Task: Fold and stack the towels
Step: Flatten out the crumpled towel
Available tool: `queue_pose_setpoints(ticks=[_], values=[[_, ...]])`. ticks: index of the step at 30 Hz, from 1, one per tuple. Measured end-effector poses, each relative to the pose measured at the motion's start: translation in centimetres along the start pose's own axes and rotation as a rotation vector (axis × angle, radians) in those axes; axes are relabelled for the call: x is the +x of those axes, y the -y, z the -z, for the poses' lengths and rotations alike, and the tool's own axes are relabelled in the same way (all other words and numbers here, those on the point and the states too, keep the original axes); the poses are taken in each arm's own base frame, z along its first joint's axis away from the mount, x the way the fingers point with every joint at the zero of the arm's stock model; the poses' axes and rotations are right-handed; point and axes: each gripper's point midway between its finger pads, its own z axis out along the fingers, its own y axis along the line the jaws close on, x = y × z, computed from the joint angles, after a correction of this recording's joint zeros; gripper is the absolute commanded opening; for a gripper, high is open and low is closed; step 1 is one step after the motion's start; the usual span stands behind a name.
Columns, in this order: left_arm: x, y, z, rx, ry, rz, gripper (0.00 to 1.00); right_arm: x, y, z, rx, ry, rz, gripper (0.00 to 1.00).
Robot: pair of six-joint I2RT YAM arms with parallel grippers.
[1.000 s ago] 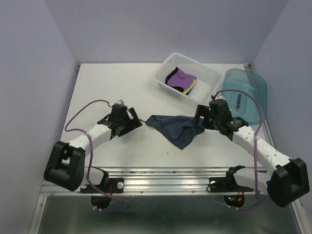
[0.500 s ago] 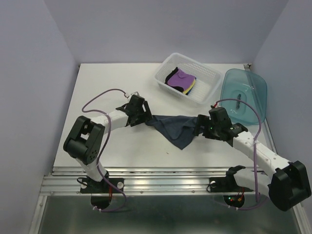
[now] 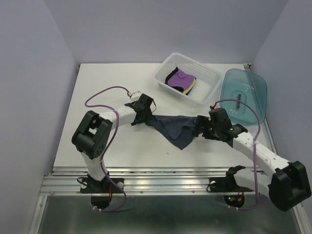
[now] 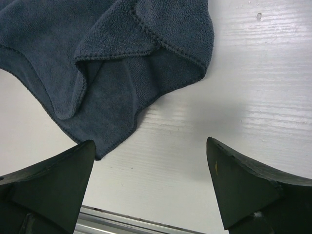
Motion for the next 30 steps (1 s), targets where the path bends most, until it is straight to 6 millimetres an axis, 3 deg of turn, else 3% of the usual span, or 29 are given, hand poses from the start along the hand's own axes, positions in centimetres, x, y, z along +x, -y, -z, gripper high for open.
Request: queue_pose_setpoints(ticks=[5,11,14,19,21,24,25,30], values=[[0.1,-0.1,-0.1,-0.021,0.008,-0.01,0.71,0.0,0.0,-0.1,-0.006,0.001,0.007,1.0],[0.4,-0.1,-0.1,-0.042,0.025,-0.027,0.71,0.1,0.1,-0.1,-0.002,0.001,0.012,1.0],[0.6,0.0,-0.1,-0.05,0.035,-0.035,0.62,0.2,0.2,-0.2,0.003,0.0,0.015,1.0],[0.7,0.0,-0.1,-0.058,0.04,-0.033,0.34,0.8,0.6,-0.4,0.012,-0.014,0.016,1.0],[0.8,0.1,-0.1,-0.057,0.041,-0.025,0.31,0.8,0.6,-0.4,0.011,-0.015,0.016,1.0],[1.0,0.4,-0.1,-0.047,0.04,-0.022,0.13,1.1,0.5,-0.4,0.008,-0.022,0.026,1.0],[1.0,0.5,-0.1,-0.045,0.04,-0.022,0.0,1.2,0.5,-0.5,0.014,-0.023,0.032,1.0],[1.2,1.1,-0.2,-0.017,0.041,0.0,0.0,3.1,-0.5,-1.1,0.031,-0.064,0.116,1.0]])
